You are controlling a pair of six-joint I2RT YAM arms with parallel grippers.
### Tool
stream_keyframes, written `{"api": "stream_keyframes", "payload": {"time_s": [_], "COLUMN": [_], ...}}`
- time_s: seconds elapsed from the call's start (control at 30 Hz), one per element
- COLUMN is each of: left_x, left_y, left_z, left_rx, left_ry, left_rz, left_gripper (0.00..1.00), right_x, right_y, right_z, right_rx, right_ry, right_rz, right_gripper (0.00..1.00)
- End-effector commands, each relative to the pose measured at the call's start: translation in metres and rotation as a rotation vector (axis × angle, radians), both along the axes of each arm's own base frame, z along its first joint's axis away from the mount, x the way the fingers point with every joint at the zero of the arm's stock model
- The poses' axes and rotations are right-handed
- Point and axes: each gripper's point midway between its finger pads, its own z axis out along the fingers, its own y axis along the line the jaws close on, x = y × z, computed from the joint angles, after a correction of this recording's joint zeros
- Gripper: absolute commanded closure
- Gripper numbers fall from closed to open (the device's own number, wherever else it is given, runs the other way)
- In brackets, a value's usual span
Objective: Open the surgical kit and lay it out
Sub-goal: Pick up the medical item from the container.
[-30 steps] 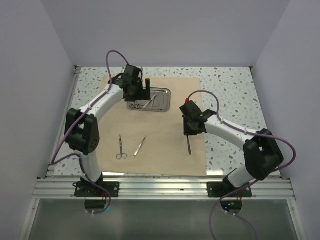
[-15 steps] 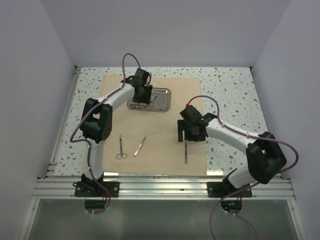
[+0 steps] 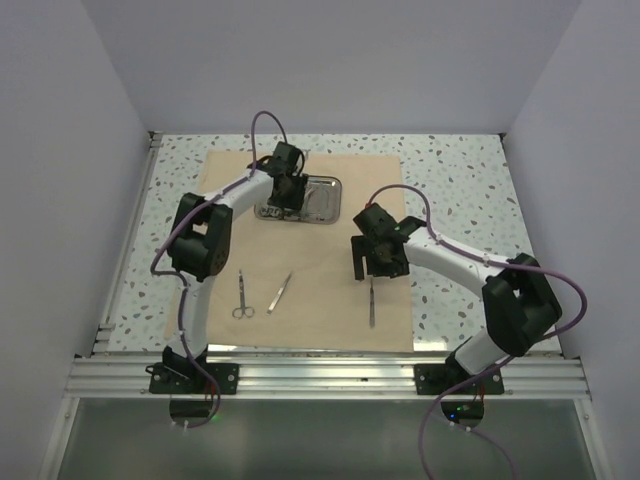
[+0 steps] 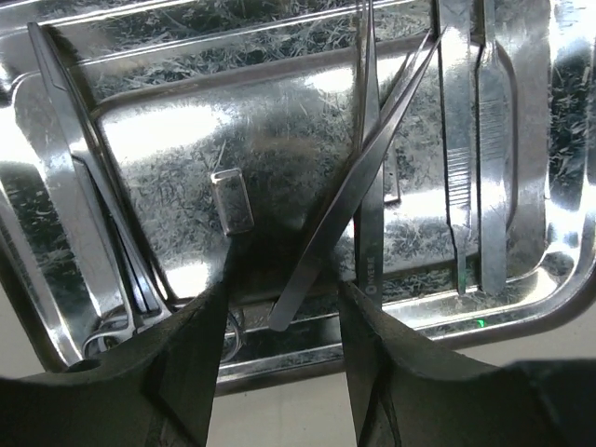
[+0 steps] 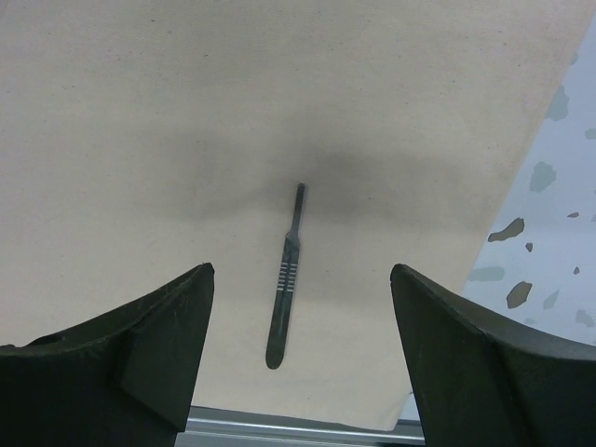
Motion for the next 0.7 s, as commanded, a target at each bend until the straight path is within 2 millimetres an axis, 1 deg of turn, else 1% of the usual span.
{"api": "stream_keyframes", "payload": {"time_s": [0.0,0.03,0.1,0.13,0.17,0.23,0.3,0.33,0.37,0.4,0.43,0.47,0.53,0.57,0.6,0.63,0.67], "left_x": [0.022,0.022,0.026,0.026,0.03,0.031,0.034,0.033,0.035,0.035,0.033,0.031,0.027,0.024,0.023,0.019,0.018], "left_y": [-0.005,-0.005,-0.004,-0.004,-0.005,-0.005,-0.006,-0.007,-0.008,-0.009,-0.01,-0.011,-0.014,-0.013,-0.012,-0.015,-0.014], "left_z": [0.001,-0.006,-0.008,-0.011,-0.009,-0.015,-0.015,-0.019,-0.018,-0.02,-0.026,-0.029,-0.038,-0.042,-0.044,-0.045,-0.045], "left_rx": [-0.003,0.005,0.009,0.018,0.013,0.02,0.019,0.019,0.015,0.013,0.009,0.006,-0.012,-0.017,-0.016,-0.037,-0.036], "left_ry": [-0.05,-0.038,-0.038,-0.034,-0.042,-0.031,-0.033,-0.024,-0.024,-0.02,-0.005,0.002,0.032,0.045,0.051,0.068,0.075], "left_rz": [-0.012,-0.012,-0.006,-0.003,0.0,0.0,0.0,-0.003,-0.003,-0.006,-0.011,-0.011,-0.022,-0.021,-0.017,-0.028,-0.023], "left_gripper": [0.45,0.45,0.46,0.46,0.46,0.47,0.5,0.5,0.56,0.59,0.62,0.7,0.77,0.9,0.97,1.0,1.0], "right_x": [0.01,0.01,0.012,0.013,0.013,0.014,0.016,0.017,0.018,0.018,0.02,0.02,0.023,0.023,0.023,0.024,0.024], "right_y": [-0.003,-0.003,-0.003,-0.003,-0.002,-0.001,-0.001,-0.001,-0.001,-0.001,0.001,0.001,0.002,0.003,0.003,0.005,0.005], "right_z": [0.01,0.01,0.009,0.009,0.009,0.008,0.007,0.006,0.006,0.005,0.007,0.005,0.006,0.006,0.005,0.005,0.003], "right_rx": [-0.039,-0.044,-0.05,-0.052,-0.053,-0.059,-0.064,-0.068,-0.067,-0.07,-0.067,-0.07,-0.068,-0.065,-0.062,-0.054,-0.051], "right_ry": [-0.025,-0.022,-0.021,-0.022,-0.02,-0.018,-0.015,-0.014,-0.015,-0.012,-0.018,-0.013,-0.017,-0.016,-0.017,-0.021,-0.017], "right_rz": [0.018,0.02,0.022,0.026,0.028,0.033,0.034,0.035,0.035,0.038,0.039,0.041,0.041,0.042,0.042,0.042,0.042], "right_gripper": [0.2,0.2,0.2,0.2,0.2,0.2,0.2,0.21,0.21,0.21,0.21,0.21,0.21,0.21,0.21,0.21,0.21]}}
